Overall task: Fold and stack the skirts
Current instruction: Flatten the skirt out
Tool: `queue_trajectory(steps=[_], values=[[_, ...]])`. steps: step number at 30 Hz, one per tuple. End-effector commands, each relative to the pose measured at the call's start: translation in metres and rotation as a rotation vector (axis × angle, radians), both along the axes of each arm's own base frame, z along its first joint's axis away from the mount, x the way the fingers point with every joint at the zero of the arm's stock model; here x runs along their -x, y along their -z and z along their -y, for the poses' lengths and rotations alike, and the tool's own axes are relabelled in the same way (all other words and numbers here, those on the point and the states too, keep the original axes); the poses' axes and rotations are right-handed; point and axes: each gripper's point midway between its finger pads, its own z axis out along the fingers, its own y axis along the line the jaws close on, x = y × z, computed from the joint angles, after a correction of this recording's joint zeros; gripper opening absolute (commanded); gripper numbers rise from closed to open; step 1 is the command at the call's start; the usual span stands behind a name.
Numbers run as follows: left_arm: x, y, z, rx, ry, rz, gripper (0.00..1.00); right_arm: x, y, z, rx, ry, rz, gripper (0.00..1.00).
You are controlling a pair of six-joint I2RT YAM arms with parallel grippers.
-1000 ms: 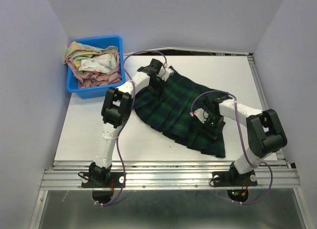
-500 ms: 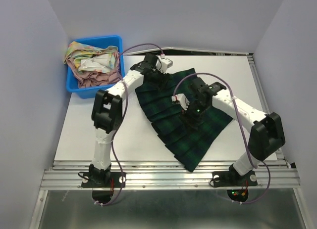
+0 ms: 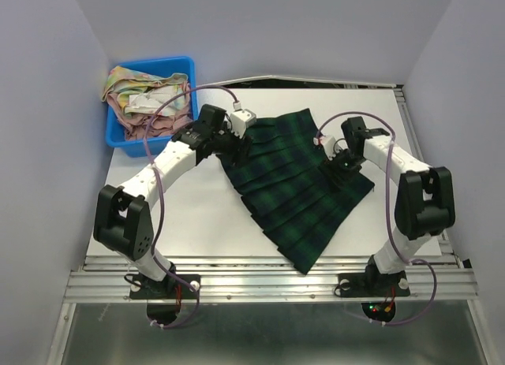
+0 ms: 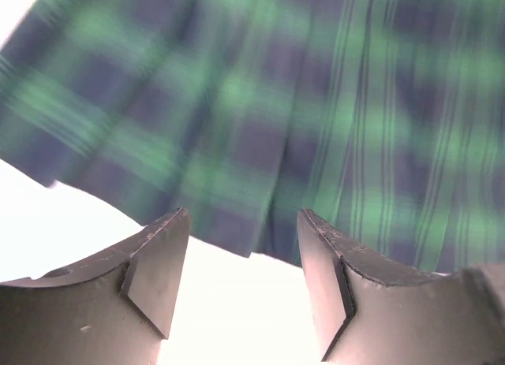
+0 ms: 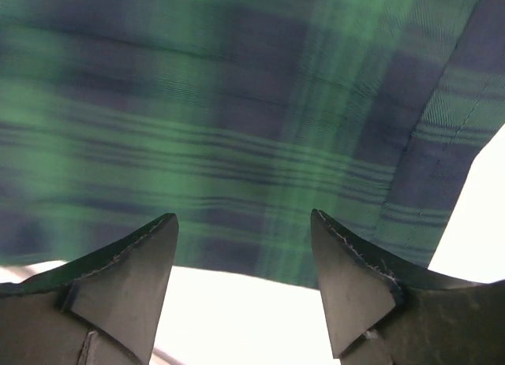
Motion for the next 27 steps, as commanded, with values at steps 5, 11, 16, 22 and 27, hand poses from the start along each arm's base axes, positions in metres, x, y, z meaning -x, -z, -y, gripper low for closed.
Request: queue_trajectory(steps=[5,11,16,22,27], values=[[0.057,0.049,-0.01,-0.054,0.064,-0.135,0.67,0.01,0.065,0.043,0.22,-0.058,-0.094,0.63],[0.054,0.054,-0.008,-0.07,0.069,-0.149,0.65,0.109,0.083,0.007,0.153,-0.228,-0.346,0.54],[0.039,0.065,-0.001,-0.093,0.072,-0.189,0.62,0.163,0.075,-0.049,0.098,-0.383,-0.443,0.5],[0.026,0.098,-0.002,-0.194,0.108,-0.252,0.56,0.17,0.028,-0.088,-0.086,-0.443,-0.508,0.53],[0.035,0.147,-0.016,-0.306,0.124,-0.341,0.52,0.144,-0.046,-0.123,-0.298,-0.424,-0.384,0.55]])
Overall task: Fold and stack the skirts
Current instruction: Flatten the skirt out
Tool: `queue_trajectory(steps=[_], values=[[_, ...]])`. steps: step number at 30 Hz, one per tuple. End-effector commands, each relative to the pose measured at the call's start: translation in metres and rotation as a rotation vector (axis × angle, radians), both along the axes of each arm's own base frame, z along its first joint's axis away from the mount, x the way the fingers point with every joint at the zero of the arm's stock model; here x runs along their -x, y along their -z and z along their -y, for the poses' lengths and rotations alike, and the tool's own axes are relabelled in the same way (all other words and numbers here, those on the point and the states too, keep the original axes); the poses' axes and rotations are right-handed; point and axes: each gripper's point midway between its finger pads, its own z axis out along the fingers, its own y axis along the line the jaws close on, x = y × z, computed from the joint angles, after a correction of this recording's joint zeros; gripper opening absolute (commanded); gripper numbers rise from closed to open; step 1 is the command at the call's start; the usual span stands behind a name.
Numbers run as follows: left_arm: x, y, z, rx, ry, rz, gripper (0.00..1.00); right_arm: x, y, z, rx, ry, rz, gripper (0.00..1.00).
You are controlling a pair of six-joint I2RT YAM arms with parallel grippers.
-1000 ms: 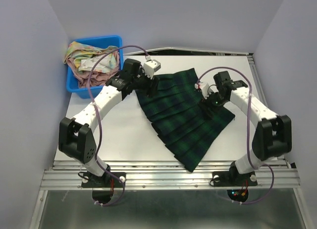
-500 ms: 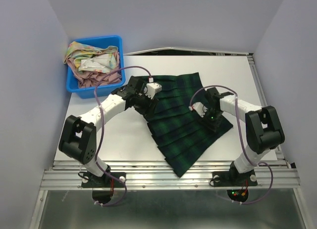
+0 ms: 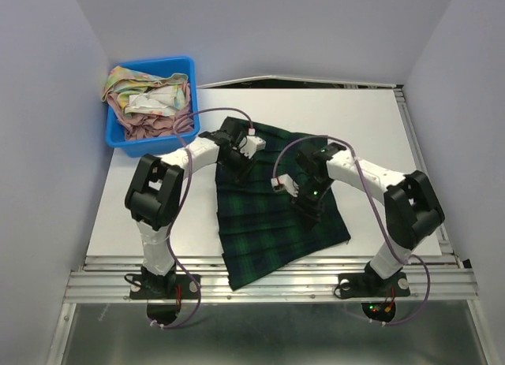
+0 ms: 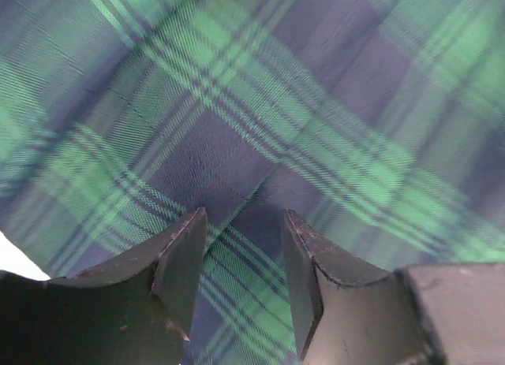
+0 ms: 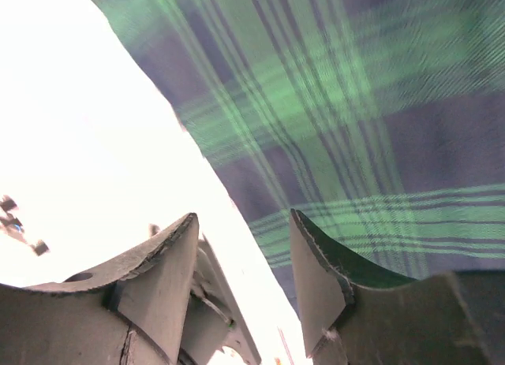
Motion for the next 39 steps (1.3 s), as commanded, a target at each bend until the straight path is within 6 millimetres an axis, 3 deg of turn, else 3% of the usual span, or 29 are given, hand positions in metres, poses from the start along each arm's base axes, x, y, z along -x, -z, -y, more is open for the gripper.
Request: queue_trajectory(steps=[1,3,4,5,7,11,14,17,21,22,26,30,34,35,38,39], values=[[0.017,0.029,-0.015,-0.096,0.054,-0.069,0.53,-0.028,-0.08,-0.032,-0.248,0.11,0.072,0.55],[0.021,0.04,-0.018,-0.12,0.059,-0.087,0.52,-0.057,-0.09,-0.028,-0.268,0.181,0.169,0.55],[0.019,0.044,-0.018,-0.134,0.056,-0.071,0.53,-0.084,-0.089,-0.018,-0.254,0.227,0.255,0.55],[0.02,0.046,-0.018,-0.141,0.06,-0.072,0.53,-0.096,-0.085,-0.012,-0.233,0.252,0.286,0.55],[0.017,0.049,-0.019,-0.156,0.07,-0.057,0.53,-0.125,-0.069,0.005,-0.15,0.306,0.377,0.54],[0.01,0.048,-0.015,-0.189,0.118,-0.005,0.53,-0.149,-0.011,0.021,-0.023,0.383,0.362,0.5],[0.013,0.054,-0.021,-0.234,0.168,0.006,0.53,-0.144,0.024,0.029,0.062,0.395,0.292,0.46],[0.013,0.051,-0.026,-0.253,0.208,0.033,0.53,-0.132,0.039,0.029,0.085,0.42,0.223,0.42],[0.016,0.044,-0.028,-0.244,0.239,0.068,0.54,-0.092,0.048,0.026,0.09,0.369,0.093,0.41],[0.017,0.038,-0.025,-0.223,0.246,0.077,0.53,-0.07,0.045,0.023,0.08,0.342,0.019,0.41],[0.036,0.032,-0.018,-0.149,0.286,0.045,0.53,-0.026,0.026,0.011,0.019,0.271,-0.126,0.41],[0.061,0.021,-0.013,-0.088,0.354,0.019,0.53,-0.03,-0.009,-0.008,-0.1,0.288,-0.128,0.42],[0.073,-0.003,-0.01,-0.054,0.409,0.039,0.54,-0.086,-0.045,-0.012,-0.158,0.366,0.087,0.52],[0.072,-0.013,-0.009,-0.051,0.415,0.049,0.54,-0.113,-0.063,-0.005,-0.184,0.425,0.166,0.54],[0.065,-0.041,-0.006,-0.04,0.456,0.113,0.57,-0.159,-0.084,0.015,-0.197,0.535,0.281,0.59],[0.052,-0.06,0.001,-0.027,0.463,0.174,0.61,-0.184,-0.095,0.03,-0.207,0.598,0.325,0.59]])
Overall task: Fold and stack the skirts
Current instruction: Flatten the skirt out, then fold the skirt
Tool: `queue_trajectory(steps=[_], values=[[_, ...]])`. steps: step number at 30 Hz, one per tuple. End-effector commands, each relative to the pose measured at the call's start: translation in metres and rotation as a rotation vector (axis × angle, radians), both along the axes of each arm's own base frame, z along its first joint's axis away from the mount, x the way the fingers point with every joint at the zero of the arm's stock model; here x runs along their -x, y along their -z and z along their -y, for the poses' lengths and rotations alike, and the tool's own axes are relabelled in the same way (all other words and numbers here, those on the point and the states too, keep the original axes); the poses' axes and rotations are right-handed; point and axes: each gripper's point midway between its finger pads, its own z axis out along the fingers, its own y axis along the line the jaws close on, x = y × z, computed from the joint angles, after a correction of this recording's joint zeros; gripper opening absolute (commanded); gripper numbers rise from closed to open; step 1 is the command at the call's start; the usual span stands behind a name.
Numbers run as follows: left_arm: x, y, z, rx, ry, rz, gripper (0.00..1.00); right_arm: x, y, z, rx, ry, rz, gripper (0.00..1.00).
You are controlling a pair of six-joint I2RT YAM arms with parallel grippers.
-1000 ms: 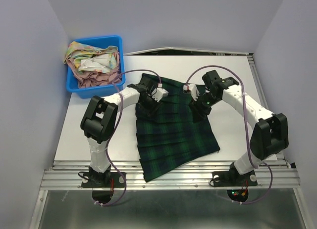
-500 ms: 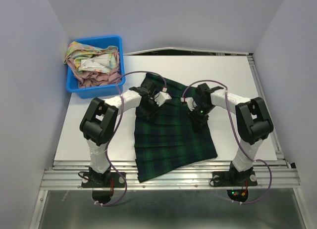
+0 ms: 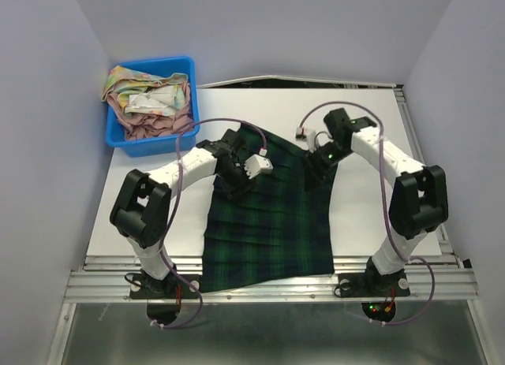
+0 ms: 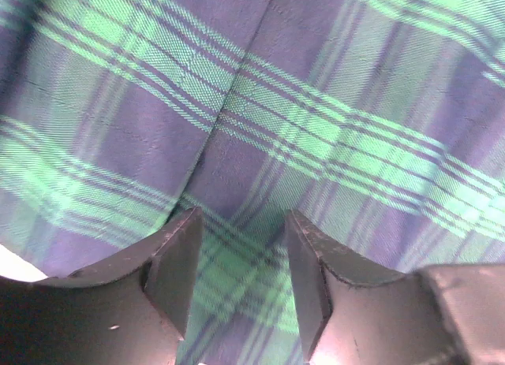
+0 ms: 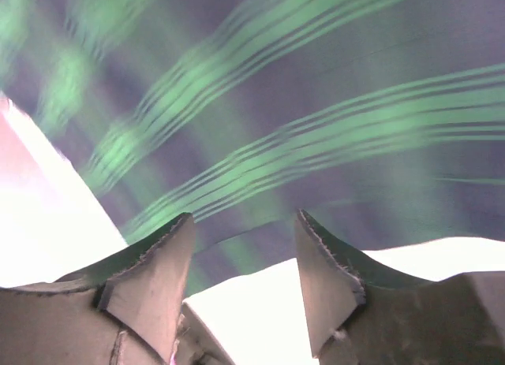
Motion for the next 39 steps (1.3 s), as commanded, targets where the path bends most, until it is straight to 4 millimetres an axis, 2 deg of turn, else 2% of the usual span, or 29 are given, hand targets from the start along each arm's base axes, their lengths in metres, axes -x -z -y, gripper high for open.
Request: queue_trajectory(steps=[1,2,3,5,6,7,8,9,10,12,13,14,16,17,18,19,21,22,24,25,27,28,29,31,33,34,37,38,39], values=[[-0.022,-0.072,0.017,0.088,0.089,0.157,0.63,-0.086,-0.053,0.038,-0.023,0.221,0.233,0.6],[-0.039,-0.094,0.024,0.108,0.104,0.229,0.65,-0.096,-0.054,0.045,-0.015,0.25,0.245,0.61],[-0.05,-0.099,0.027,0.097,0.101,0.258,0.68,-0.116,-0.052,0.059,0.011,0.301,0.265,0.61],[-0.076,-0.116,0.036,0.116,0.102,0.34,0.7,-0.132,-0.044,0.072,0.043,0.352,0.265,0.64],[-0.093,-0.138,0.043,0.148,0.088,0.403,0.75,-0.139,-0.04,0.078,0.059,0.37,0.267,0.66],[-0.107,-0.134,0.046,0.153,0.076,0.41,0.79,-0.145,-0.036,0.083,0.067,0.385,0.259,0.68],[-0.127,-0.154,0.055,0.191,0.063,0.474,0.84,-0.156,-0.026,0.092,0.093,0.405,0.249,0.71],[-0.141,-0.144,0.058,0.184,0.051,0.47,0.98,-0.161,-0.021,0.095,0.112,0.41,0.251,0.72],[-0.165,-0.163,0.062,0.213,0.03,0.543,0.98,-0.167,-0.007,0.103,0.147,0.422,0.237,0.73],[-0.194,-0.169,0.066,0.234,-0.022,0.59,0.98,-0.172,0.006,0.111,0.175,0.428,0.224,0.75],[-0.21,-0.151,0.07,0.243,-0.068,0.553,0.98,-0.174,0.014,0.112,0.186,0.421,0.22,0.75],[-0.23,-0.174,0.071,0.291,-0.094,0.597,0.98,-0.174,0.026,0.112,0.19,0.411,0.194,0.75],[-0.247,-0.173,0.078,0.333,-0.113,0.578,0.98,-0.173,0.036,0.109,0.18,0.393,0.172,0.74],[-0.258,-0.154,0.082,0.342,-0.15,0.539,0.99,-0.17,0.04,0.104,0.151,0.379,0.153,0.73],[-0.268,-0.164,0.082,0.364,-0.167,0.561,0.98,-0.167,0.048,0.101,0.139,0.37,0.128,0.72],[-0.275,-0.156,0.085,0.383,-0.184,0.55,0.98,-0.166,0.05,0.098,0.12,0.357,0.116,0.66],[-0.279,-0.148,0.084,0.4,-0.181,0.543,0.96,-0.164,0.056,0.096,0.111,0.348,0.099,0.56],[-0.284,-0.149,0.086,0.417,-0.178,0.563,0.94,-0.164,0.055,0.095,0.101,0.337,0.104,0.46],[-0.284,-0.142,0.085,0.42,-0.17,0.559,0.93,-0.164,0.05,0.092,0.083,0.329,0.119,0.35],[-0.286,-0.141,0.084,0.429,-0.166,0.554,0.92,-0.164,0.04,0.09,0.059,0.317,0.155,0.25],[-0.287,-0.143,0.081,0.445,-0.181,0.537,0.92,-0.164,0.025,0.087,0.032,0.304,0.196,0.15],[-0.287,-0.146,0.077,0.47,-0.182,0.519,0.92,-0.161,0.011,0.081,0.02,0.278,0.242,0.05],[-0.287,-0.15,0.074,0.49,-0.188,0.508,0.92,-0.159,0.003,0.077,0.015,0.264,0.266,0.02],[-0.284,-0.152,0.067,0.526,-0.218,0.466,0.91,-0.155,-0.009,0.069,0.011,0.215,0.319,0.01],[-0.276,-0.167,0.055,0.547,-0.215,0.465,0.9,-0.139,-0.019,0.055,0.015,0.126,0.367,0.01],[-0.272,-0.161,0.048,0.529,-0.218,0.449,0.9,-0.124,-0.021,0.043,0.025,0.078,0.381,0.01],[-0.26,-0.163,0.034,0.482,-0.199,0.465,0.89,-0.102,-0.019,0.026,0.058,-0.033,0.445,0.01],[-0.252,-0.164,0.024,0.449,-0.194,0.478,0.89,-0.081,-0.014,0.015,0.09,-0.098,0.467,0.01],[-0.246,-0.164,0.019,0.438,-0.187,0.48,0.89,-0.081,-0.014,0.005,0.105,-0.137,0.501,0.01]])
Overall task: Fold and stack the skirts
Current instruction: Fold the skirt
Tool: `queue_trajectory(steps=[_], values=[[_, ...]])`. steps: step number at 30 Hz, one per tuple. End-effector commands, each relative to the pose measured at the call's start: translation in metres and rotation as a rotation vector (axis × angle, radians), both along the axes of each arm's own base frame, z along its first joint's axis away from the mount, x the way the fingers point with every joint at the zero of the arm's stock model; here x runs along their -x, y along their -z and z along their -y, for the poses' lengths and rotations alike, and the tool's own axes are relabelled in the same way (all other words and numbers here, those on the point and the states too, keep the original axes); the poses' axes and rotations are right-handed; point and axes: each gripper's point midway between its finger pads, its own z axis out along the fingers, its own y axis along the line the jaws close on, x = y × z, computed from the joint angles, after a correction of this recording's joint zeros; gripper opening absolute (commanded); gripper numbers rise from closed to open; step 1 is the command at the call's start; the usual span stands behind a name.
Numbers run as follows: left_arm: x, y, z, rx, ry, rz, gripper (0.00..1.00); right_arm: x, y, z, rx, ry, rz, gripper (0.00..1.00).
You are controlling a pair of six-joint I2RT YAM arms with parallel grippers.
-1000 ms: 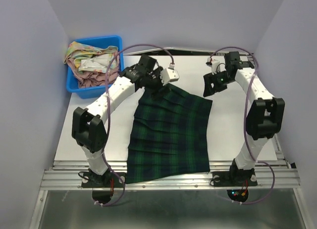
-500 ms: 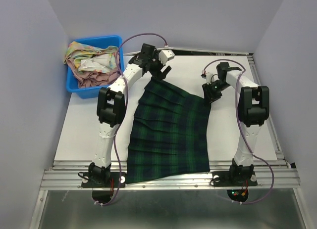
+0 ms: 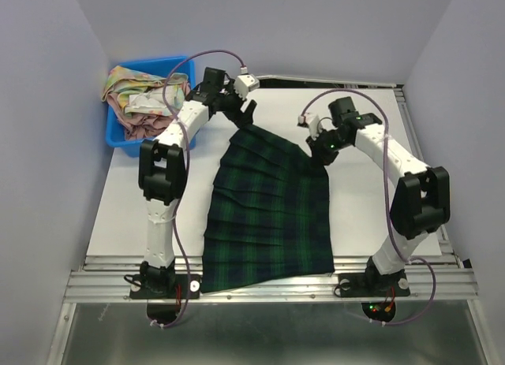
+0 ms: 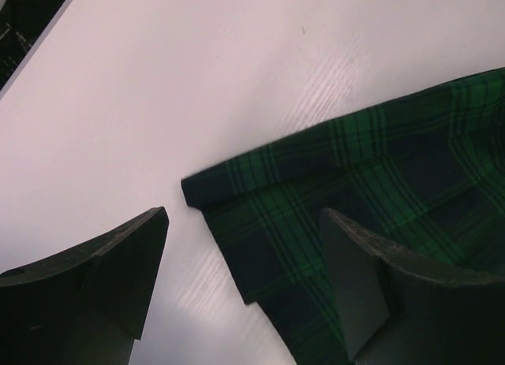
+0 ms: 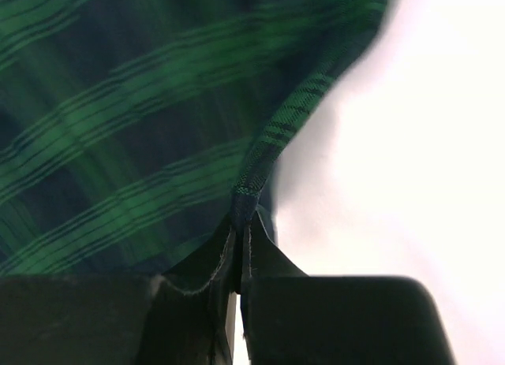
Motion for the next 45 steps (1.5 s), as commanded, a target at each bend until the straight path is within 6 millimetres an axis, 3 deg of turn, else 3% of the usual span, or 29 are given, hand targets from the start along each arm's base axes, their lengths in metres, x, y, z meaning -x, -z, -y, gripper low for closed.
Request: queue_trajectory(steps=[1,2,3,4,5,6,8,9,11,12,14,15,17,18,20,21,26,28,31,32,33,36,41,45], values=[[0.029,-0.072,-0.023,-0.004,0.037,0.128,0.89,0.038,0.008,-0.032,0.106,-0.213,0.144,0.01],[0.038,-0.09,-0.028,-0.001,0.041,0.164,0.89,0.046,0.012,-0.033,0.153,-0.232,0.172,0.01],[0.046,-0.076,-0.039,-0.02,0.04,0.141,0.91,0.066,0.016,-0.046,0.164,-0.291,0.198,0.01],[0.052,-0.079,-0.044,-0.021,0.043,0.148,0.91,0.076,0.019,-0.05,0.176,-0.319,0.21,0.01],[0.062,-0.093,-0.049,-0.015,0.045,0.178,0.92,0.085,0.022,-0.053,0.196,-0.345,0.223,0.01],[0.076,-0.083,-0.059,-0.048,0.066,0.17,0.94,0.102,0.027,-0.059,0.202,-0.388,0.229,0.01],[0.087,-0.083,-0.064,-0.068,0.089,0.172,0.96,0.115,0.037,-0.059,0.218,-0.419,0.215,0.01],[0.096,-0.069,-0.067,-0.096,0.111,0.153,0.97,0.117,0.043,-0.056,0.23,-0.42,0.206,0.01],[0.108,-0.069,-0.07,-0.147,0.177,0.21,0.98,0.12,0.059,-0.047,0.265,-0.428,0.204,0.01],[0.118,-0.052,-0.072,-0.171,0.205,0.193,0.98,0.12,0.062,-0.046,0.27,-0.427,0.204,0.01],[0.127,-0.048,-0.074,-0.236,0.284,0.272,0.98,0.118,0.066,-0.046,0.267,-0.405,0.203,0.01],[0.136,-0.031,-0.077,-0.262,0.318,0.261,0.99,0.117,0.068,-0.048,0.266,-0.398,0.194,0.01],[0.145,-0.025,-0.077,-0.323,0.409,0.337,0.98,0.113,0.066,-0.052,0.254,-0.378,0.199,0.01],[0.155,-0.01,-0.078,-0.342,0.44,0.325,0.99,0.111,0.065,-0.053,0.251,-0.374,0.205,0.01],[0.157,-0.006,-0.075,-0.396,0.489,0.391,0.98,0.109,0.063,-0.054,0.249,-0.364,0.217,0.01],[0.162,0.006,-0.076,-0.412,0.5,0.385,0.98,0.108,0.062,-0.054,0.245,-0.36,0.221,0.01],[0.143,0.005,-0.069,-0.464,0.503,0.567,0.98,0.104,0.043,-0.061,0.201,-0.331,0.265,0.01],[0.137,0.014,-0.068,-0.496,0.524,0.601,0.98,0.1,0.038,-0.06,0.198,-0.314,0.275,0.01],[0.12,0.014,-0.065,-0.531,0.529,0.636,0.98,0.1,0.039,-0.059,0.199,-0.316,0.275,0.01],[0.113,0.024,-0.065,-0.541,0.529,0.618,0.98,0.101,0.04,-0.059,0.2,-0.318,0.273,0.01],[0.105,0.019,-0.063,-0.542,0.52,0.632,0.98,0.101,0.04,-0.059,0.199,-0.318,0.272,0.01],[0.097,0.029,-0.058,-0.543,0.539,0.614,0.98,0.101,0.041,-0.059,0.199,-0.319,0.269,0.01],[0.114,0.058,-0.051,-0.586,0.689,0.57,0.96,0.1,0.044,-0.055,0.209,-0.32,0.265,0.01],[0.121,0.069,-0.054,-0.625,0.753,0.539,0.94,0.099,0.044,-0.053,0.206,-0.311,0.26,0.01]])
